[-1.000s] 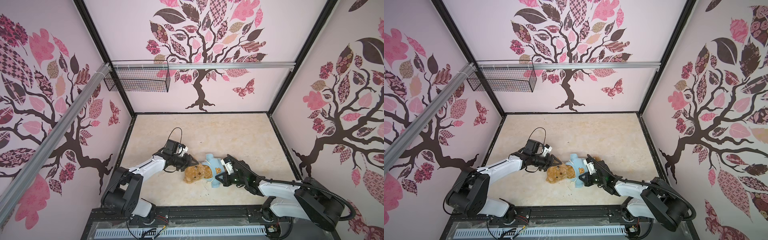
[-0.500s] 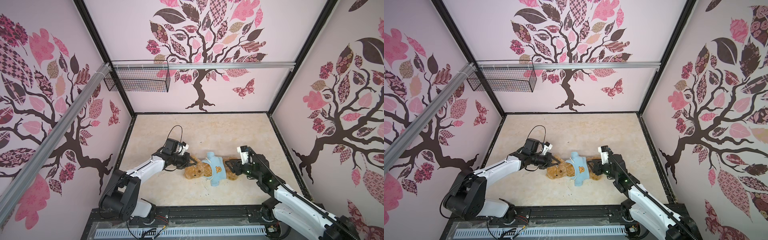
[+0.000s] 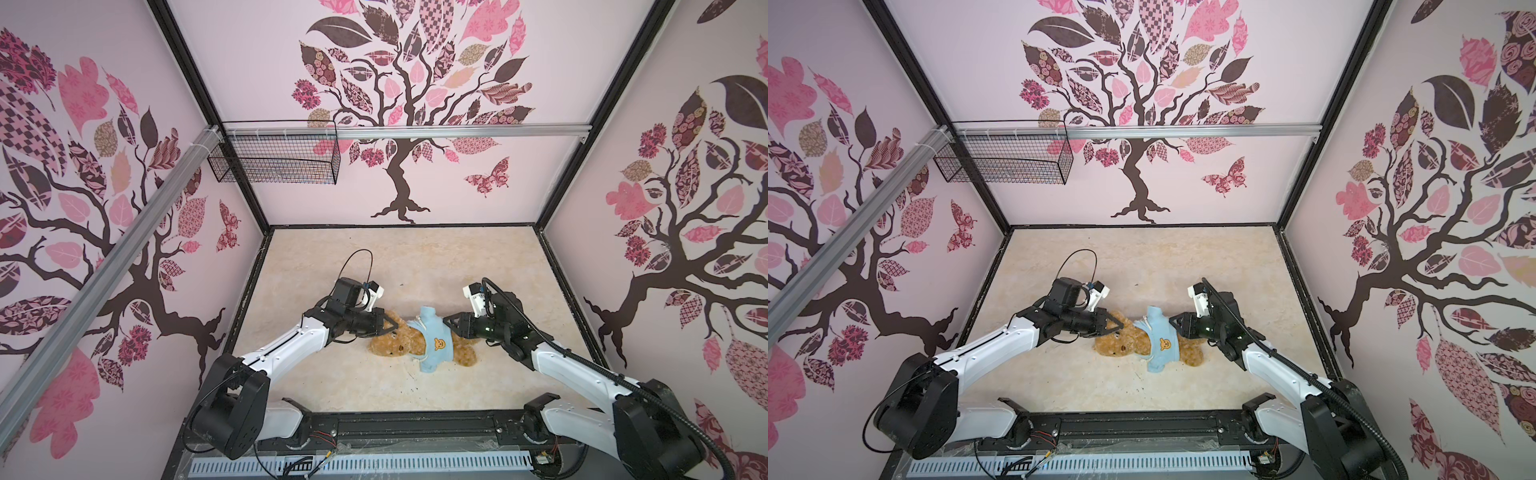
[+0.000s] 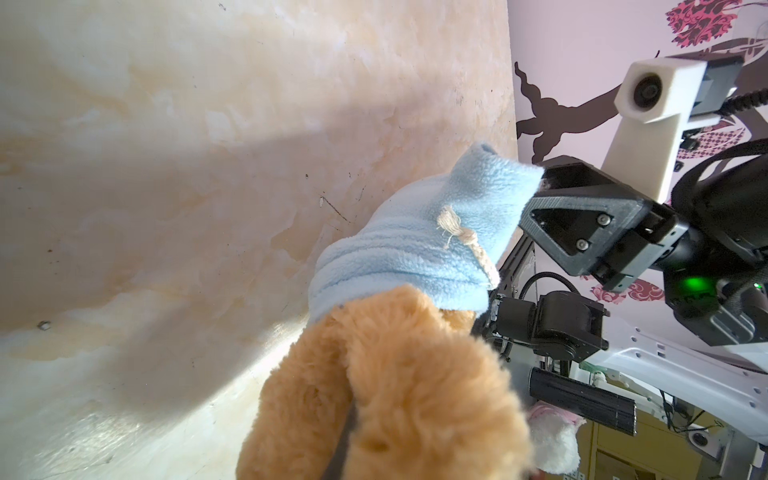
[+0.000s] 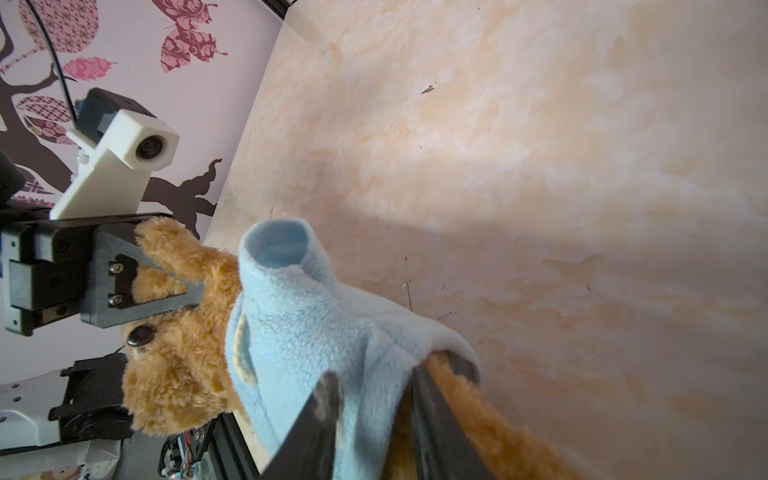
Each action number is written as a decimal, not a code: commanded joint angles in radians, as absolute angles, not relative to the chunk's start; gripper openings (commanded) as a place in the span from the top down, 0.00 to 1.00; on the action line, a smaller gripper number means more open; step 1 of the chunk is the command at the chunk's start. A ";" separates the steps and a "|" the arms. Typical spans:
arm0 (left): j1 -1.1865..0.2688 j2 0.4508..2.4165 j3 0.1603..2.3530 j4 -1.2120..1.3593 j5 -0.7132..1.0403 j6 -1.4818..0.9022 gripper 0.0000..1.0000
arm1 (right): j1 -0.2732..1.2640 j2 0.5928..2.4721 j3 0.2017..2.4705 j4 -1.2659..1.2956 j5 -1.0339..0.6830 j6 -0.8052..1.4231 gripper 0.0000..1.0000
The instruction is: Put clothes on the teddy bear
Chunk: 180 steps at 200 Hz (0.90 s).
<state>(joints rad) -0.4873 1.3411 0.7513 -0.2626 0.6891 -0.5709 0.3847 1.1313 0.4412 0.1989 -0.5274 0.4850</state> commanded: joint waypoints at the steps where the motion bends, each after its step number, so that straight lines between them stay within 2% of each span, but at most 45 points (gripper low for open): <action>1: -0.494 1.318 0.781 -0.243 0.694 -0.541 1.00 | 0.382 1.158 0.431 0.279 -0.556 0.517 0.75; 36: -0.494 1.292 0.784 -0.273 0.649 -0.506 1.00 | 0.382 1.180 0.444 0.279 -0.511 0.501 1.00; 66: -0.495 1.234 0.775 -0.301 0.577 -0.491 1.00 | 0.352 1.103 0.421 0.237 -0.403 0.490 1.00; 98: -0.485 1.177 0.748 -0.279 0.506 -0.537 1.00 | 0.248 1.034 0.343 0.296 -0.436 0.573 1.00; 180: -0.388 1.108 0.666 -0.232 0.491 -0.661 1.00 | 0.210 1.056 0.267 0.384 -0.426 0.637 1.00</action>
<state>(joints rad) -0.4431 1.1427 0.7013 -0.2405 0.5476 -0.6147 0.2573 1.0378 0.2985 0.3820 -0.5316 0.6144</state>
